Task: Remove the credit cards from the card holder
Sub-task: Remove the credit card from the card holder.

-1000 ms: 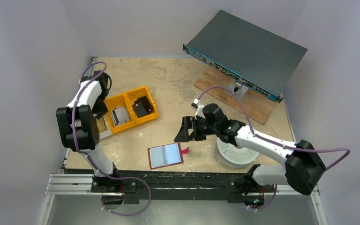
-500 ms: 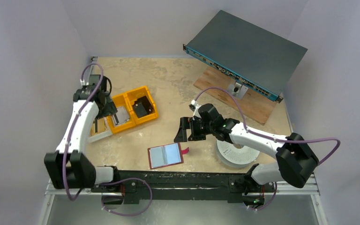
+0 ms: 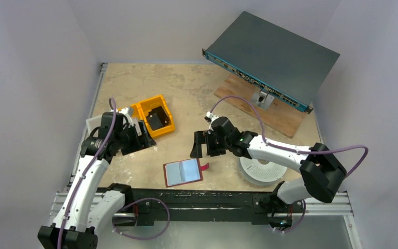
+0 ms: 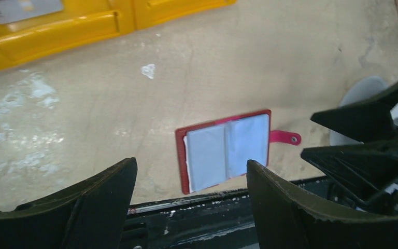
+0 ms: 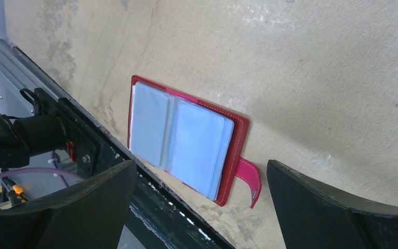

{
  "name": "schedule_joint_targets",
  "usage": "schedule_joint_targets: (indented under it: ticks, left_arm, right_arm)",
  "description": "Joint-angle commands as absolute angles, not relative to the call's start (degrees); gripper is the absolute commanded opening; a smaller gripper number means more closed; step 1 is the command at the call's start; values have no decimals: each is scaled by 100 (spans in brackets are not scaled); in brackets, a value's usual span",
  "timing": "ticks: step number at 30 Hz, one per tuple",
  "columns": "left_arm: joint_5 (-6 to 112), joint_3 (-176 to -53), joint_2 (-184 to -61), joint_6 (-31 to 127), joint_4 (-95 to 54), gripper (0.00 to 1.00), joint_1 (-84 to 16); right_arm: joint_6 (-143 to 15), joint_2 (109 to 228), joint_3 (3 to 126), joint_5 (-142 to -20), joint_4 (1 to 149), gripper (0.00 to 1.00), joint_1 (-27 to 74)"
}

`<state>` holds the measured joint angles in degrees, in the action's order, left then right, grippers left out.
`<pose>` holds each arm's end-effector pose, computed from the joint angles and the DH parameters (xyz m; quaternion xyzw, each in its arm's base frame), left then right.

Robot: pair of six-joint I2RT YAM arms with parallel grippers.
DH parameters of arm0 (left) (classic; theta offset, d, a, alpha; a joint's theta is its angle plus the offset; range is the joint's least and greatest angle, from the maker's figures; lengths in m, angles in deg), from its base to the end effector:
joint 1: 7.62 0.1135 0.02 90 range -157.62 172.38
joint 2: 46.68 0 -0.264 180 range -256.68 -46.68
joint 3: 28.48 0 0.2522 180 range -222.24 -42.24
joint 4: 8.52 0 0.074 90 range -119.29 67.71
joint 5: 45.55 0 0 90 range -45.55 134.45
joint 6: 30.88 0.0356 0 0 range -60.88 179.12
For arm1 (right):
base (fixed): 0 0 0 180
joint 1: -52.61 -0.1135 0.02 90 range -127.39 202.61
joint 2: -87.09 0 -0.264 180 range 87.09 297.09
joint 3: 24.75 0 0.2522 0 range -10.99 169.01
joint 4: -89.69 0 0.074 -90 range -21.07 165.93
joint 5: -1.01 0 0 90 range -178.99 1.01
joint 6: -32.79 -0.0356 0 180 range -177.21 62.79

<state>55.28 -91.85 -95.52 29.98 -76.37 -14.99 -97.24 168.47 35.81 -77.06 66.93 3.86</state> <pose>0.1533 -0.0266 0.2881 -0.1493 0.9336 -0.1832 0.2694 0.1890 0.2266 0.2099 -0.1103 0.9083 0.3424 0.2133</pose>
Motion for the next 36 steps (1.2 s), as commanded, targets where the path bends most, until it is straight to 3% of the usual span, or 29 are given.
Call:
schedule_joint_targets:
  ticks: [1,9,22,36]
  left_arm:
    - [6557,-8794,-9242,2746,-7023,77,-1676]
    - [6595,-8314,-8783,2404,-6825,77,-1912]
    - [5033,-7785,-8812,1267,-7195,79,-1906]
    - [4970,-8153,-9039,1288,-7347,80,-1731]
  right_arm:
    - [-9858,16879,3824,-8356,6669,99,140]
    - [-10093,17174,4202,-9062,6457,97,-433]
    - [-10282,18575,5539,-9902,5822,65,-1549]
    - [-10284,19765,6626,-10742,4927,58,-2141]
